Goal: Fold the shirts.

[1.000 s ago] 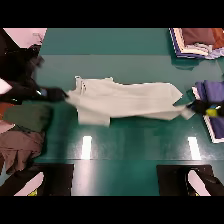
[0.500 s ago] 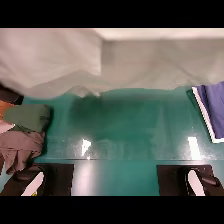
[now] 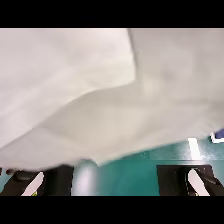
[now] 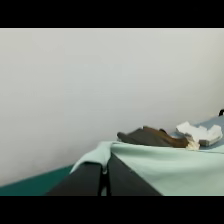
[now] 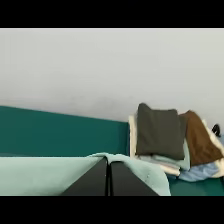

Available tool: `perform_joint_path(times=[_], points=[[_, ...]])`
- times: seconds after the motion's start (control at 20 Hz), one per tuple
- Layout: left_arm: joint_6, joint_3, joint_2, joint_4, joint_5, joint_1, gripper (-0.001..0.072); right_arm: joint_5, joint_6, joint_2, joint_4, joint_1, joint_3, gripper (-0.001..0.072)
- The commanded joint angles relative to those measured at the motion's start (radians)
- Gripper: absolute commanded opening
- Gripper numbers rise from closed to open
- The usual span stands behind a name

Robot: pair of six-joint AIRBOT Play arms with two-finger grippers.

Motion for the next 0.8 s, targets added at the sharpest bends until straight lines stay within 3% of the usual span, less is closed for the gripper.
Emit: perform_joint_path(times=[0.0,0.15,0.4,0.6,0.75], points=[[-0.010,-0.230,-0.051,0.014,-0.051,0.000,0.0028,0.127,0.009,-0.138,0.002,0.038,-0.014,0.0010],[0.019,-0.380,-0.194,0.035,-0.098,0.000,0.0029,0.167,0.008,-0.265,-0.011,0.135,-0.193,0.0010],[0.069,-0.454,-0.520,0.050,-0.085,0.000,0.0029,0.059,0.008,-0.496,-0.127,0.261,-0.420,0.0010],[0.177,-0.454,-0.741,0.048,0.048,0.000,0.0029,-0.111,0.009,-0.695,-0.127,0.271,-0.445,0.0010],[0.193,-0.454,-0.813,0.044,0.235,0.000,0.0029,-0.215,0.013,-0.811,-0.124,0.269,-0.357,0.0010]])
